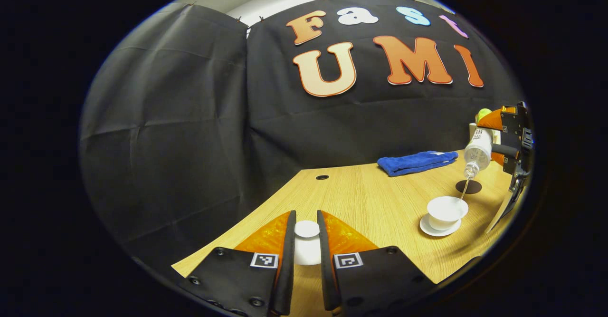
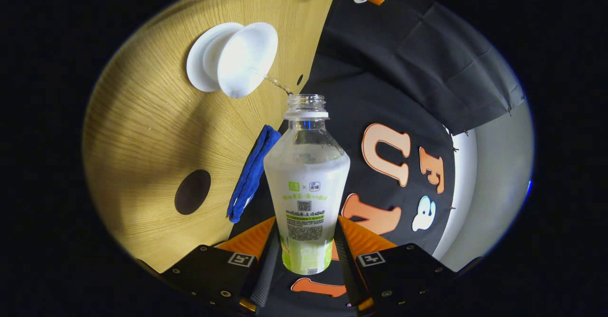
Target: Open the teacup lid with one hand, grasp the water bottle and pour water into the teacup with the other hand; after pouring, place the water bottle on the coaster and then close the teacup lid.
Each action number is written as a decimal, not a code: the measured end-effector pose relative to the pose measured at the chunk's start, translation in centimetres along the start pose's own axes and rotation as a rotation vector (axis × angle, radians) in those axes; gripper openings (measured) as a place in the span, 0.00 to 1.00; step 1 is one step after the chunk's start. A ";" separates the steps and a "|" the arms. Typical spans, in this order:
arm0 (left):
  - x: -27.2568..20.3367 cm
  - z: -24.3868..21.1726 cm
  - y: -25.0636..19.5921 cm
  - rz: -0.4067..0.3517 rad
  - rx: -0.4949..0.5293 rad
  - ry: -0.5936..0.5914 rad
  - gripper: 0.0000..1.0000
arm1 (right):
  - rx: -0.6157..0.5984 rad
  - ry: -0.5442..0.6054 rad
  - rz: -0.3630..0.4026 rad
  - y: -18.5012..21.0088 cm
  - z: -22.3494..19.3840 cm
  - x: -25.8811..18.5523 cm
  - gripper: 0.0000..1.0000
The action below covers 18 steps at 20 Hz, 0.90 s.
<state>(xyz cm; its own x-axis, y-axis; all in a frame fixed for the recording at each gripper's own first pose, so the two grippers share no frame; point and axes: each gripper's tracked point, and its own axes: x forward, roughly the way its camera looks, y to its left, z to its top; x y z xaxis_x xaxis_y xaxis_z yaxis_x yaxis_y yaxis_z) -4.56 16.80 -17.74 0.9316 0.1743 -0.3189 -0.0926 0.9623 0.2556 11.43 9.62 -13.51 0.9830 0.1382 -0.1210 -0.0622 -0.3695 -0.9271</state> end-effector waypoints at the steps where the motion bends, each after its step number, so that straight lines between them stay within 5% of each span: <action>1: 0.0 -0.1 -0.1 -0.001 -0.003 0.001 0.26 | -0.007 -0.003 -0.005 -0.2 0.0 0.1 0.64; 18: -0.2 -0.2 -1.6 -0.028 -0.013 0.008 0.29 | -0.172 -0.046 -0.095 -4.4 -0.2 0.8 0.64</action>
<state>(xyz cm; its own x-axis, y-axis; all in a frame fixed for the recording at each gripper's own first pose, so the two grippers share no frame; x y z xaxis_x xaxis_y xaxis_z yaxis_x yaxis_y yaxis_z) -4.63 15.29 -18.30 0.9311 0.1485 -0.3332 -0.0705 0.9695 0.2349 12.50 11.15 -9.45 0.9739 0.2204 -0.0552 0.0652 -0.5036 -0.8615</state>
